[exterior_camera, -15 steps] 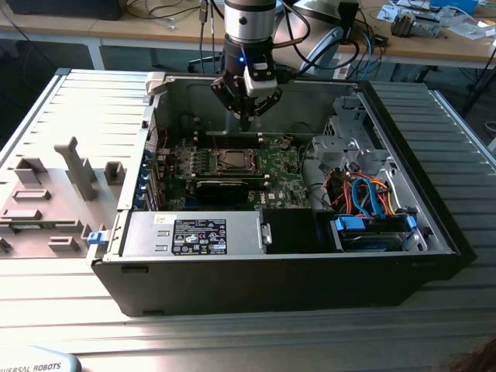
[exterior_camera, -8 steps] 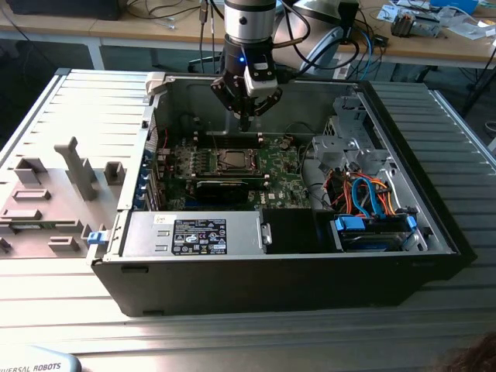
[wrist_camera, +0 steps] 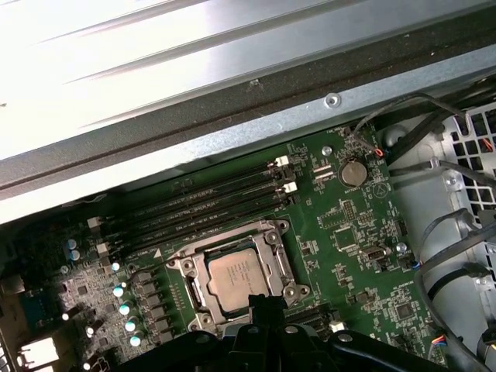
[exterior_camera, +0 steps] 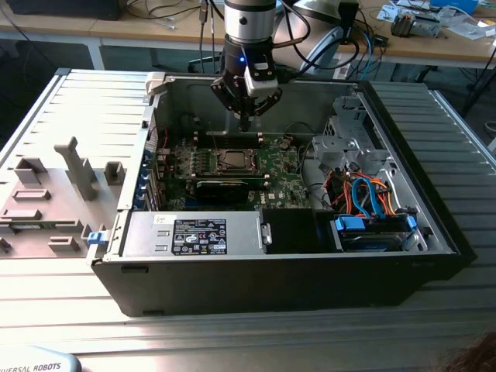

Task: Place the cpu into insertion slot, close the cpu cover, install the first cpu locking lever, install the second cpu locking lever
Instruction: 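Install the first cpu locking lever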

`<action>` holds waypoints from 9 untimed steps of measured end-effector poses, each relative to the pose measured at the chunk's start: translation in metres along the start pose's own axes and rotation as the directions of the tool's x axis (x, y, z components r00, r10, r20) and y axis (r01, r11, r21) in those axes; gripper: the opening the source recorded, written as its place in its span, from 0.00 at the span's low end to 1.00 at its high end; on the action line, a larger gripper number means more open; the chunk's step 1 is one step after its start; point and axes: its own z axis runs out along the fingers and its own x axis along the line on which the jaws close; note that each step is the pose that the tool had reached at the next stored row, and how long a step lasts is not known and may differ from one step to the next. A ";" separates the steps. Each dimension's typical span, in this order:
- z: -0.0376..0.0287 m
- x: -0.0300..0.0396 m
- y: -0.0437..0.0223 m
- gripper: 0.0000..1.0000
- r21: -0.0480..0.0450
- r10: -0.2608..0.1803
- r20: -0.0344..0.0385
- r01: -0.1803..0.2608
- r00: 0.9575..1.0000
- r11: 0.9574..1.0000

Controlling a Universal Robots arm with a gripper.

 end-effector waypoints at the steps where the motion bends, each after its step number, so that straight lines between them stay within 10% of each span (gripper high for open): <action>1: 0.0000 0.0000 0.0000 0.11 0.000 -0.001 0.000 0.001 1.000 1.000; 9: 0.0000 0.0000 0.0000 0.11 0.000 -0.007 0.000 0.007 1.000 1.000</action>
